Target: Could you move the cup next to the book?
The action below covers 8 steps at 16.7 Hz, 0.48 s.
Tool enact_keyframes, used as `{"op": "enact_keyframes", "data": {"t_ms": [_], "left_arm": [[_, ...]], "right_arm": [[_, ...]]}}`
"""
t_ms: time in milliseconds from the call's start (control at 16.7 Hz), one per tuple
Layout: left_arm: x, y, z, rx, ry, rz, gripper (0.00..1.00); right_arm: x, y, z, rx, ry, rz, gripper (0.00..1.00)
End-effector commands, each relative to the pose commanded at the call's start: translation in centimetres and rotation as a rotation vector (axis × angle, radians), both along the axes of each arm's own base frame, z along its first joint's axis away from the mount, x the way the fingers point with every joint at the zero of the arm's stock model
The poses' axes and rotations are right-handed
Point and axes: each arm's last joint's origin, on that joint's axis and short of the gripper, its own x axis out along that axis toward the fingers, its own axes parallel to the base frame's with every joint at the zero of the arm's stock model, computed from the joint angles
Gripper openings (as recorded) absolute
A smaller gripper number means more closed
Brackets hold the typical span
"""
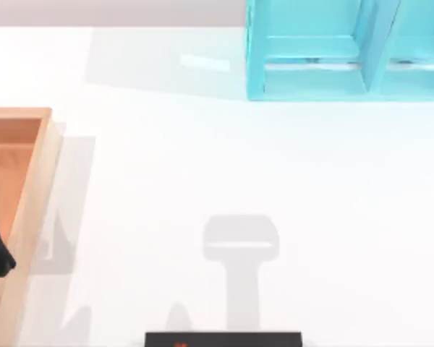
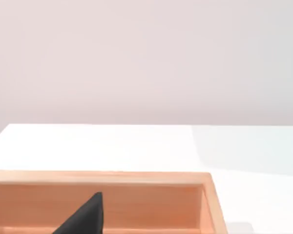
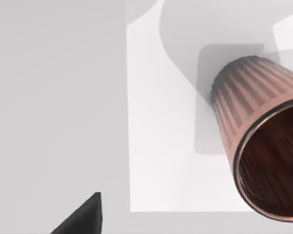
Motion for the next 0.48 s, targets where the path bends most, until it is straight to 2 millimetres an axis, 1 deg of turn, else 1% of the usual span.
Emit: {"op": "enact_keyframes", "data": {"t_ms": [120, 240, 360, 480], "left_arm": [[0.0, 0.0, 0.0, 0.0, 0.0, 0.0, 1.0], [0.0, 0.0, 0.0, 0.0, 0.0, 0.0, 1.0], [0.0, 0.0, 0.0, 0.0, 0.0, 0.0, 1.0], [0.0, 0.0, 0.0, 0.0, 0.0, 0.0, 1.0]], "right_arm": [[0.0, 0.1, -2.3, -0.004, -0.002, 0.0, 1.0], [-0.2, 0.3, -4.0, 0.002, 0.001, 0.0, 1.0], [-0.3, 0.5, -4.6, 0.006, 0.003, 0.001, 1.0], [-0.3, 0.5, -4.6, 0.006, 0.003, 0.001, 1.0]]}}
